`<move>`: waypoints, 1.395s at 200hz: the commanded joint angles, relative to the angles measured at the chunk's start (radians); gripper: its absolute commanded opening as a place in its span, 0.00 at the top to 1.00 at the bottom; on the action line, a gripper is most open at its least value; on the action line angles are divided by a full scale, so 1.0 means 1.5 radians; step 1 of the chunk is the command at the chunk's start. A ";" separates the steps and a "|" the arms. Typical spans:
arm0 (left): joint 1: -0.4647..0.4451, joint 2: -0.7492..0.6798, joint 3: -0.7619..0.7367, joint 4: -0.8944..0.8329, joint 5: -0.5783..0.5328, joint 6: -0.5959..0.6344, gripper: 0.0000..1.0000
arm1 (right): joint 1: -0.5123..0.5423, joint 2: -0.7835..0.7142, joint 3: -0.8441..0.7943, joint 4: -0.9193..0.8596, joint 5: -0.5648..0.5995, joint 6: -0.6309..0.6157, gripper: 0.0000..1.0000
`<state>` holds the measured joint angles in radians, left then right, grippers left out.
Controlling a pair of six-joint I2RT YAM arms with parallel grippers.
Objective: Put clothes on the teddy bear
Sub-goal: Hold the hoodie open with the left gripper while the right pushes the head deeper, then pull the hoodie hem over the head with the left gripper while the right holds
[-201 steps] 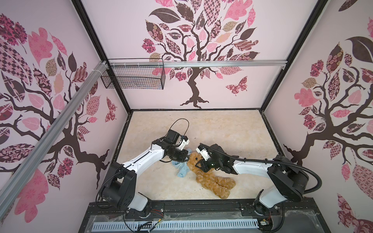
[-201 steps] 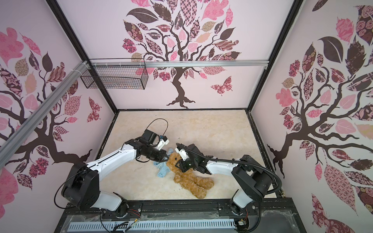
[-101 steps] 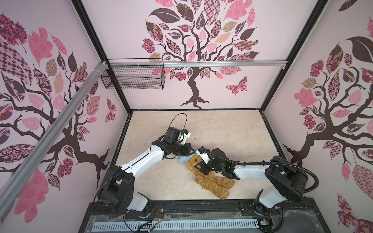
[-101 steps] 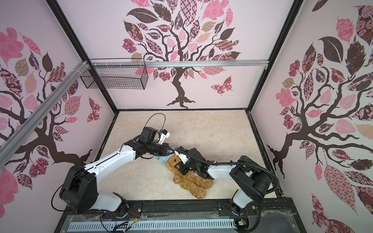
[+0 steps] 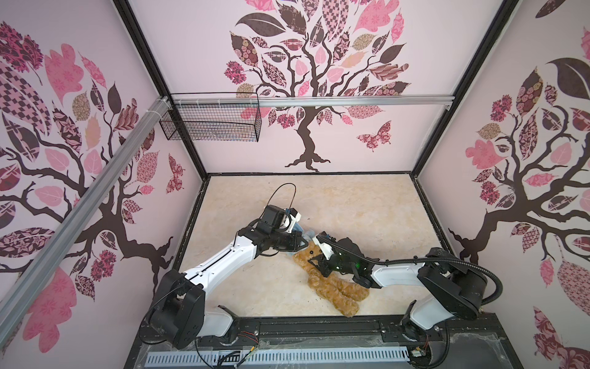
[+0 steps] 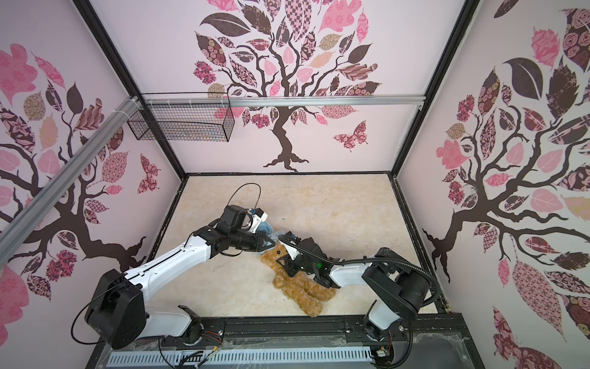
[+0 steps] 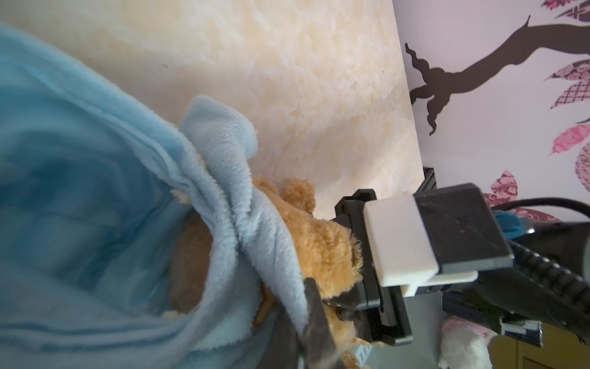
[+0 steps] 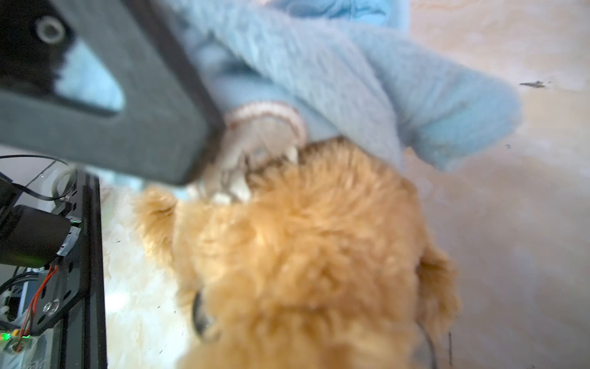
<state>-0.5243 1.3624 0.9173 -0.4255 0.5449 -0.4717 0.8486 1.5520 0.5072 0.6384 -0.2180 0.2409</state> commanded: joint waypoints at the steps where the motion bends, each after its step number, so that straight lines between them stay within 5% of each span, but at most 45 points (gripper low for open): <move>1: 0.033 -0.018 -0.026 -0.019 -0.052 -0.009 1.00 | 0.002 -0.045 -0.019 -0.061 0.023 0.011 0.85; 29: 0.041 -0.014 -0.041 -0.008 -0.062 -0.013 1.00 | 0.001 -0.104 -0.033 -0.111 -0.044 0.030 0.83; 92: 0.041 0.012 -0.046 -0.002 -0.049 -0.075 1.00 | 0.015 -0.153 0.077 -0.389 0.165 0.055 0.87; 181: 0.029 0.020 -0.054 0.063 0.000 -0.154 1.00 | 0.127 -0.015 0.230 -0.492 0.307 0.094 0.88; 279: 0.016 0.033 -0.055 0.140 0.058 -0.161 1.00 | 0.102 -0.003 0.102 -0.187 0.008 -0.037 0.85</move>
<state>-0.4839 1.4147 0.8635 -0.3058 0.5682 -0.7357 1.0397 1.5326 0.7002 0.1715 -0.0212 0.2295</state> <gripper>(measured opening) 0.048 0.181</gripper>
